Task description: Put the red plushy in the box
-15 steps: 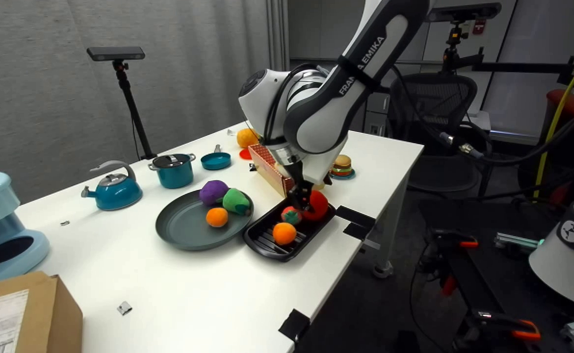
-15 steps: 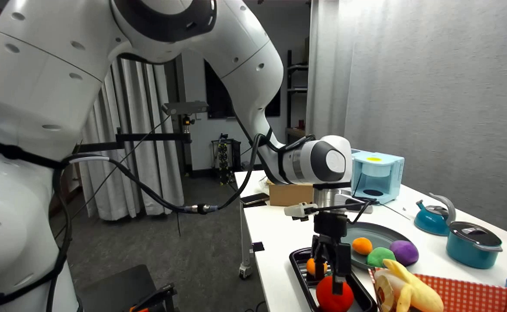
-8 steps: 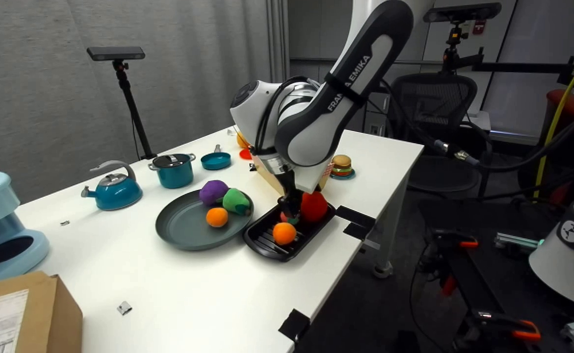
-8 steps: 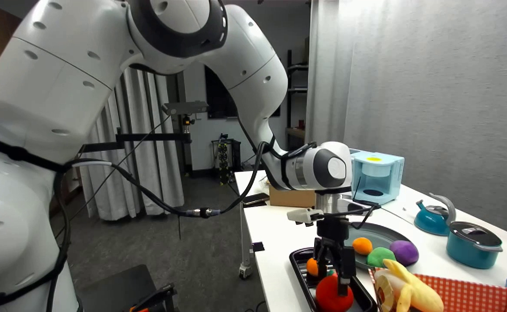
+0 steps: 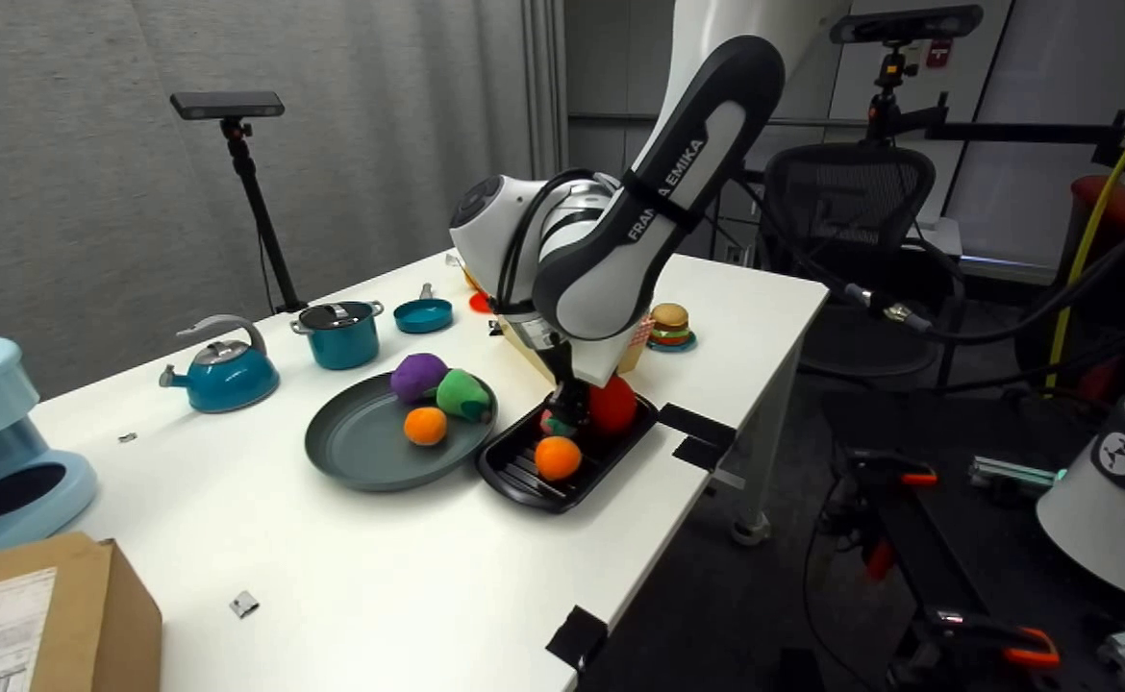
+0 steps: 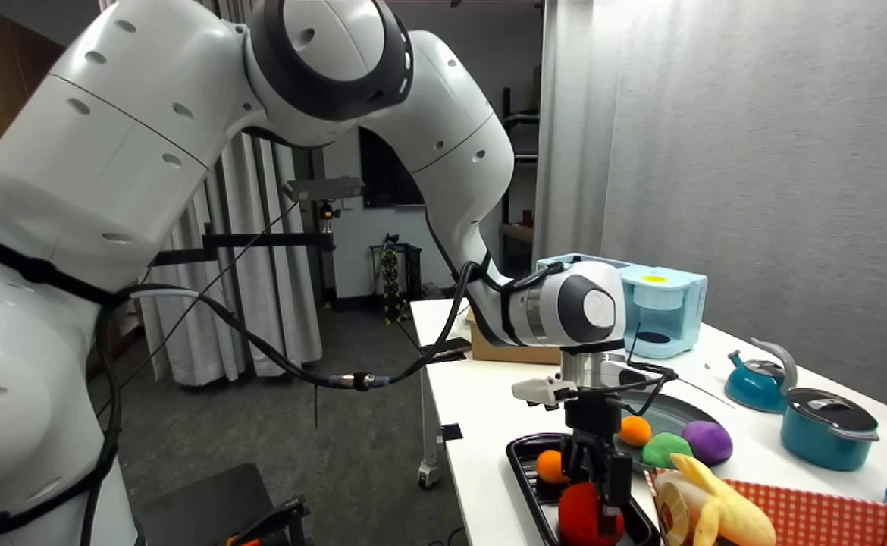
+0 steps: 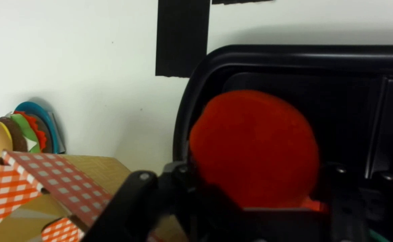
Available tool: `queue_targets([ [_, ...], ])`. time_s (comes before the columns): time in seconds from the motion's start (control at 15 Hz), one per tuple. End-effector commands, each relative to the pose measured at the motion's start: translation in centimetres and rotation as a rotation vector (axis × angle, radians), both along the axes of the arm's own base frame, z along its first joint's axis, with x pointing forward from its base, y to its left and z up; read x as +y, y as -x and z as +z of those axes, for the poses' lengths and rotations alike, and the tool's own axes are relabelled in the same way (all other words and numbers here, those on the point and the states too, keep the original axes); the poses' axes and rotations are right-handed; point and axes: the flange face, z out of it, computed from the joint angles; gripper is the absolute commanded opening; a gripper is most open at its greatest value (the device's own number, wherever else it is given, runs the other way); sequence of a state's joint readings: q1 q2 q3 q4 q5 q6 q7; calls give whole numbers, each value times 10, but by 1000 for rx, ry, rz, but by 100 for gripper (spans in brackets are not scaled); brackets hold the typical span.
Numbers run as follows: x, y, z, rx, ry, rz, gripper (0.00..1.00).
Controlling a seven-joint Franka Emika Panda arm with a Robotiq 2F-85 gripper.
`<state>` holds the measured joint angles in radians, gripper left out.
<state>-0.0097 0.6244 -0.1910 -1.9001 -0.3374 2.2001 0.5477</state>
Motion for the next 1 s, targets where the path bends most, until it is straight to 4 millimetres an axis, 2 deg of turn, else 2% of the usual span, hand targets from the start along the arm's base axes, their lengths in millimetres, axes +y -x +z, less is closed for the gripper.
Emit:
queue_targets([
  [0.0, -1, -12, 10, -34, 27, 17, 38],
  [0.27, 12, -29, 43, -98, 36, 30, 15],
  [0.53, 27, -54, 96, -199, 48, 37, 5],
  [0.73, 23, -72, 138, -299, 100, 31, 7],
  [0.93, 6, -81, 172, -384, 160, -10, 7],
])
